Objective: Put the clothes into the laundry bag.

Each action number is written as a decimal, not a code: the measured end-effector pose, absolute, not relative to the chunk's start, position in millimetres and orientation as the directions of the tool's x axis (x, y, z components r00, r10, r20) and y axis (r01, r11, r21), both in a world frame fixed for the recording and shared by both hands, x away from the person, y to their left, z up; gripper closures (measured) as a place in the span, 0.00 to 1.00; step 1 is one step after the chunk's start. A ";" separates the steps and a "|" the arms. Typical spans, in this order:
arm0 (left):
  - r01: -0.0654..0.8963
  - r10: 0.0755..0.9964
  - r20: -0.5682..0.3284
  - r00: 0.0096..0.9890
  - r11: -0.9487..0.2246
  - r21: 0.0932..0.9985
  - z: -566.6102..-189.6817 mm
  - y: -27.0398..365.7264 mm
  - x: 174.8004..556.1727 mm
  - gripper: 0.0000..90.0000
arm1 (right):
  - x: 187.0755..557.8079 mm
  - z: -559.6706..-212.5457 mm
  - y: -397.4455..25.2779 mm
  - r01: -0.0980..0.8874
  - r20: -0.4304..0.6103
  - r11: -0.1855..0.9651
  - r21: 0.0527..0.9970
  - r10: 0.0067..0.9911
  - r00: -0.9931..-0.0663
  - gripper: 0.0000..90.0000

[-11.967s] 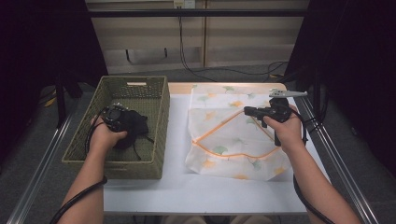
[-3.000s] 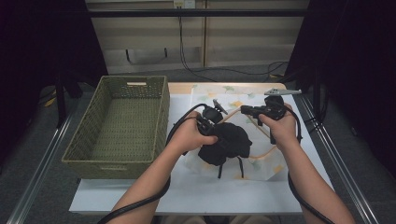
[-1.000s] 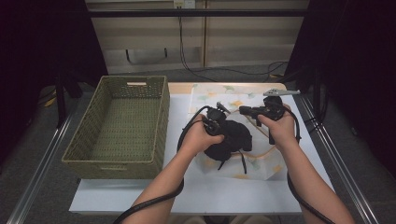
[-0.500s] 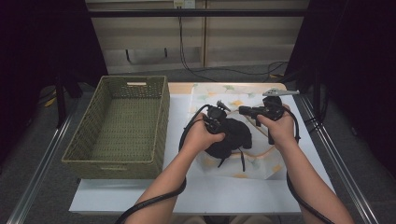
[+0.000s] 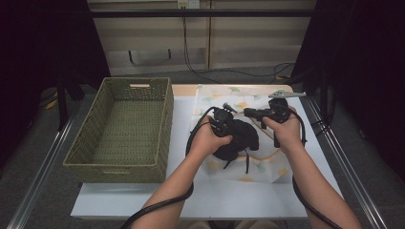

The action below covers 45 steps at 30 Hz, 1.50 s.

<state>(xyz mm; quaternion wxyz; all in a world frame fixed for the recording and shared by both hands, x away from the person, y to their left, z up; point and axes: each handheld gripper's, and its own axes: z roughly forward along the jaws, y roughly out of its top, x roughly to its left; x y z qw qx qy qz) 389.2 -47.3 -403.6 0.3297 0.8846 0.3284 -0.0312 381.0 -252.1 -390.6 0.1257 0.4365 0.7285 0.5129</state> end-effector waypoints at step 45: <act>0.602 0.609 -0.222 0.761 -0.534 0.594 -427.1 -39.3 376.8 0.20 | 379.5 -397.4 -251.9 0.517 0.270 0.093 0.851 0.767 -0.582 0.99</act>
